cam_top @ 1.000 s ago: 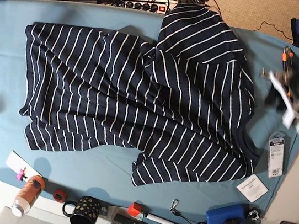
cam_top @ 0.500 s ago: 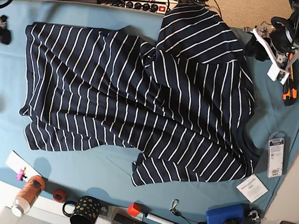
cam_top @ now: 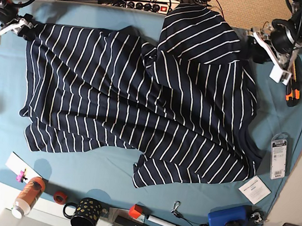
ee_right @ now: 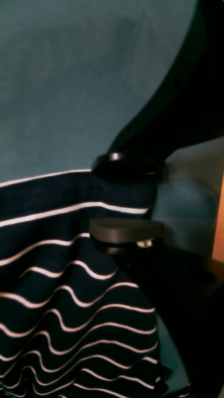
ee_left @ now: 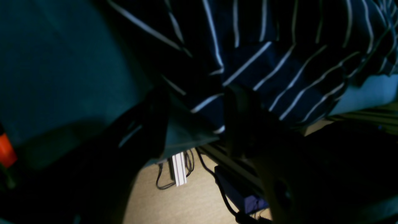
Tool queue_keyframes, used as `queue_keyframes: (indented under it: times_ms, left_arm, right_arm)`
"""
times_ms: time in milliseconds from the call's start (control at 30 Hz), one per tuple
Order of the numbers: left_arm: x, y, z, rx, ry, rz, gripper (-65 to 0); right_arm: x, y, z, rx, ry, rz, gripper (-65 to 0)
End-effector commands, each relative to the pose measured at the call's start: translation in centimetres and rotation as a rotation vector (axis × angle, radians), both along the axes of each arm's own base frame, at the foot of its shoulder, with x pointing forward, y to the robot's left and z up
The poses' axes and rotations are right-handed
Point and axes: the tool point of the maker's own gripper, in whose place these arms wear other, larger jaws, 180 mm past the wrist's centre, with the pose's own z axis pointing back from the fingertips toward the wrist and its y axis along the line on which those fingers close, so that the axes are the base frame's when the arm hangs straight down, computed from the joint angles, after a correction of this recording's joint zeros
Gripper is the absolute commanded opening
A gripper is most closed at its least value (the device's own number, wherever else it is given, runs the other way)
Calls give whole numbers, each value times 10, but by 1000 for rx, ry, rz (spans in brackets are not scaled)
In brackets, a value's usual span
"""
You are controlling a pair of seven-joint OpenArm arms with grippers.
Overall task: Layout the t-shirt on the table in an organized manner, then fold the t-shirt properly
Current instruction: 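Grasp the shirt's two shoulder corners with the left and right grippers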
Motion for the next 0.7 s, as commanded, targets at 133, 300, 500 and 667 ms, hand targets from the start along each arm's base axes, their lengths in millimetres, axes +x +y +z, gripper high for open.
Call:
queue_keyframes:
  times_ms: [133, 300, 500, 667]
  left_arm:
    - [3, -5, -1, -69, -18, 19, -358]
    - [7, -6, -11, -104, -23, 36, -358]
    - [23, -16, -11, -199, -28, 25, -358]
    - [29, -22, -6, -230, -43, 18, -358]
  right_arm:
    - [9, -9, 15, -31, -46, 3, -421]
    - [9, -9, 16, -29, -49, 3, -421]
    - [9, -9, 16, -30, -47, 4, -421]
    - [9, -10, 17, -33, -51, 2, -421]
